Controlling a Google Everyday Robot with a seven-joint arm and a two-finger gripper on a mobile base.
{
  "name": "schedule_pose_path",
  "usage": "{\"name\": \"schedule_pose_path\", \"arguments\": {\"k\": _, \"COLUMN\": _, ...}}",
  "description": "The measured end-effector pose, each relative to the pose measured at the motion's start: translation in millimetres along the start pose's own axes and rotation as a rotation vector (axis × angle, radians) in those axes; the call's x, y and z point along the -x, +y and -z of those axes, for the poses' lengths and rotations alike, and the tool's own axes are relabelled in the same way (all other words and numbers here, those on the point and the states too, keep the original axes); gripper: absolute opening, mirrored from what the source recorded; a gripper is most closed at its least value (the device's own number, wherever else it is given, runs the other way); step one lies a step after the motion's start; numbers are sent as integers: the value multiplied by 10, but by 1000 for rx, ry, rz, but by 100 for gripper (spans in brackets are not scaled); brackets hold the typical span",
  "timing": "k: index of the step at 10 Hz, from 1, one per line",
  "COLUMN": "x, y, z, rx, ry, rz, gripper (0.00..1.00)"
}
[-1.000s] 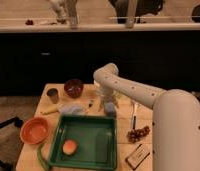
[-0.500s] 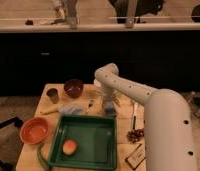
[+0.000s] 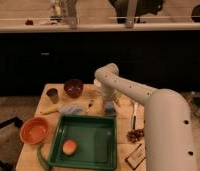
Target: Place sponge in red bowl
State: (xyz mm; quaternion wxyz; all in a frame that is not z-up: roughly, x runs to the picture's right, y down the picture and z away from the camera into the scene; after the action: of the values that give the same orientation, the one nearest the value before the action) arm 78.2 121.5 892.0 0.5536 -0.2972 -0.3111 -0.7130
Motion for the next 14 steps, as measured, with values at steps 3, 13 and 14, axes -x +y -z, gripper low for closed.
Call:
{"name": "schedule_pose_path", "arguments": {"k": 3, "x": -14, "y": 41, "z": -108, "rx": -4, "ry": 11, "rz": -10, "gripper": 80}}
{"name": "schedule_pose_path", "arguments": {"k": 13, "x": -189, "y": 186, "z": -393, "rx": -32, "ry": 14, "rz": 8, "gripper": 79}}
{"name": "schedule_pose_path", "arguments": {"k": 14, "x": -196, "y": 174, "z": -406, "rx": -29, "ry": 10, "rz": 13, "gripper": 75}}
